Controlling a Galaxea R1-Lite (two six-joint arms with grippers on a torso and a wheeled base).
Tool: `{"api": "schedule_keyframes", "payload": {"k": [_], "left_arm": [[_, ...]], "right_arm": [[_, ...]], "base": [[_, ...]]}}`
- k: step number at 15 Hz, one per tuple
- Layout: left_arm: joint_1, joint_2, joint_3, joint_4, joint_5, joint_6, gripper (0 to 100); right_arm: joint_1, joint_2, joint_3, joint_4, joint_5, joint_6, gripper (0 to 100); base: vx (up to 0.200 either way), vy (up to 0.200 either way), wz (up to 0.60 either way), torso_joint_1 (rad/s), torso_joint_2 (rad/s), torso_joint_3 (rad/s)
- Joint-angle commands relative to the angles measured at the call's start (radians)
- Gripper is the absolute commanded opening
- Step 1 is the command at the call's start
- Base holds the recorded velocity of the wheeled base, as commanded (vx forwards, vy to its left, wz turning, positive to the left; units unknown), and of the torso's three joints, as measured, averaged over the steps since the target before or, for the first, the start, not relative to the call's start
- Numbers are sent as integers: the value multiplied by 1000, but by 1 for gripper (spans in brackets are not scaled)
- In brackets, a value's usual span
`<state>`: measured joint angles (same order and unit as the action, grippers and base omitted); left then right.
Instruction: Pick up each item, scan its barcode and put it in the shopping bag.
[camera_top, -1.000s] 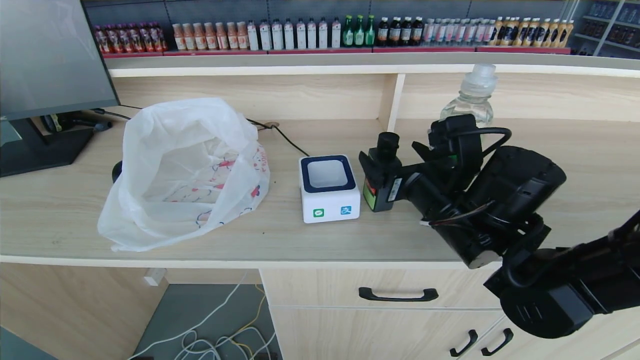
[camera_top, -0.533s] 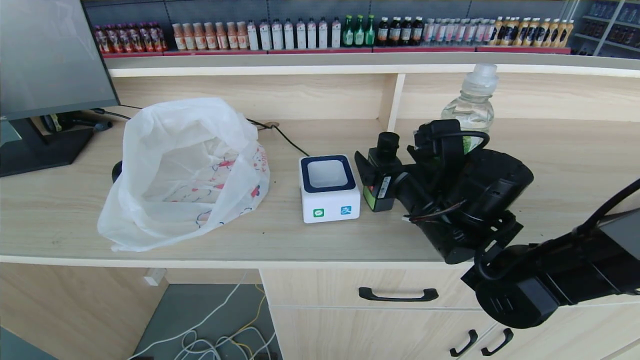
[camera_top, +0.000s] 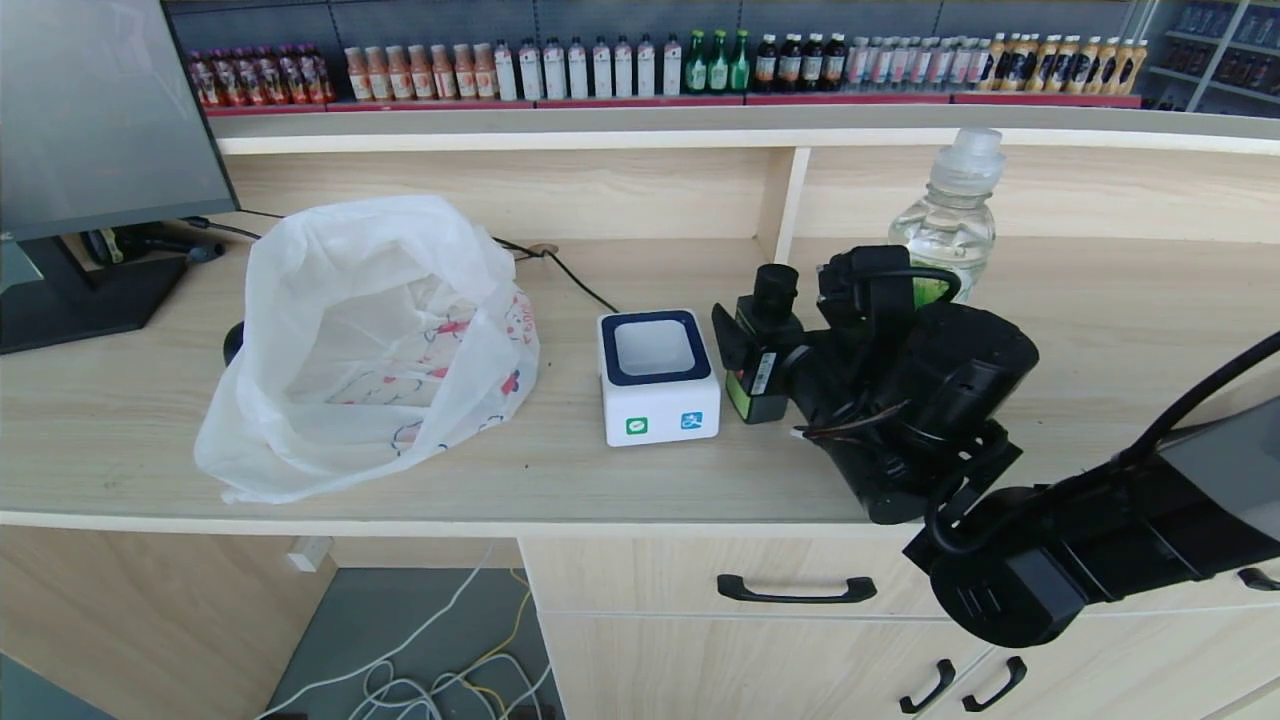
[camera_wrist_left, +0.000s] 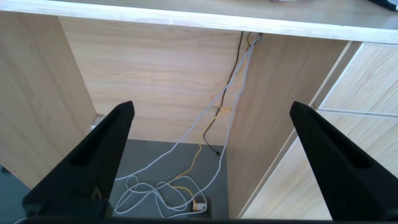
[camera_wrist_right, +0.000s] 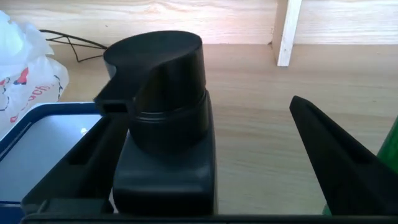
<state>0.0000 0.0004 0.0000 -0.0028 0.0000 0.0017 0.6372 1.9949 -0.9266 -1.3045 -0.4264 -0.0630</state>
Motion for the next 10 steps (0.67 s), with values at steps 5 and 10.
{"api": "schedule_keyframes", "payload": {"k": [5, 10], "left_arm": [[0, 0, 0, 0, 0, 0, 100], [0, 0, 0, 0, 0, 0, 100]], "right_arm": [[-2, 19, 2, -10, -2, 5, 100], [-2, 30, 0, -15, -41, 37, 100]], "base": [[0, 0, 0, 0, 0, 0], [0, 0, 0, 0, 0, 0]]}}
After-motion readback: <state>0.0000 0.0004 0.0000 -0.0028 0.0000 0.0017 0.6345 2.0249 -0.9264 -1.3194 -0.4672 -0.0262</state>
